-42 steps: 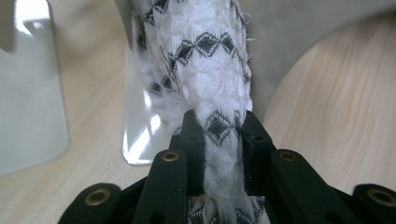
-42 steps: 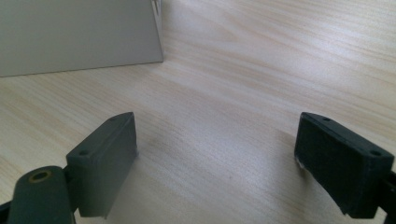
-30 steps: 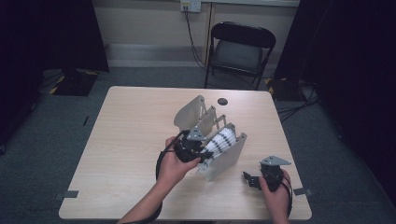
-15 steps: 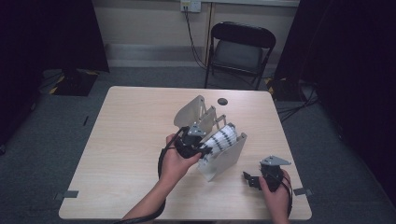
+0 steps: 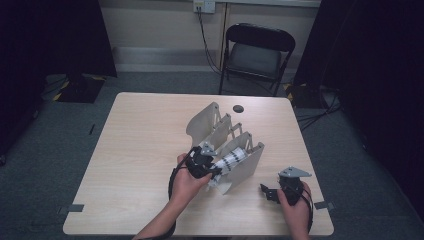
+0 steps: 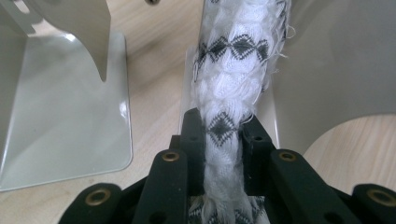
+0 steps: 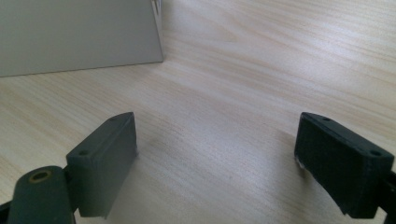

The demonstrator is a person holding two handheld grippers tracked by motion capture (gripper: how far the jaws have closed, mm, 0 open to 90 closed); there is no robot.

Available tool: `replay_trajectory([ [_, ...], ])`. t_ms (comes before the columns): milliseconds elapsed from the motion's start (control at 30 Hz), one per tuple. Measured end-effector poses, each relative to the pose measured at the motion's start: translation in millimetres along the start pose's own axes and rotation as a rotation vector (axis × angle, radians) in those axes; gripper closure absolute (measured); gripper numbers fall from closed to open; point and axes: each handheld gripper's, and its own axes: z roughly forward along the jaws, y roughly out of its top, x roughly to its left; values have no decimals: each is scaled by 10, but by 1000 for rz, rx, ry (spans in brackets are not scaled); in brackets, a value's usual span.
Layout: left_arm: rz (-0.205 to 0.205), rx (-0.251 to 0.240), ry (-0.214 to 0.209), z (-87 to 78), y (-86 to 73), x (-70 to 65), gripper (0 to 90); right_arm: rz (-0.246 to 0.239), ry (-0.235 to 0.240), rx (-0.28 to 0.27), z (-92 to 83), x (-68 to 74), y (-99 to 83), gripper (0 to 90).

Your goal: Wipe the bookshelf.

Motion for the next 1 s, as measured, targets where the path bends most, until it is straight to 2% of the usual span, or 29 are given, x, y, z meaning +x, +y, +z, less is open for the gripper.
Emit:
replay_trajectory([
  [267, -2, 17, -7, 74, -103, -6, 758, 0, 0, 0, 0, 0, 0, 124],
  [433, -1, 8, -15, 23, -66, -24, 757, 0, 0, 0, 0, 0, 0, 124],
  [800, 15, -79, -15, -273, 215, -70, 758, 0, 0, 0, 0, 0, 0, 124],
  [900, 36, -121, -5, -409, 364, -104, 757, 1, 0, 0, 0, 1, 0, 124],
  [1000, 36, -147, -3, -475, 449, -119, 757, 0, 0, 0, 0, 0, 0, 124],
])
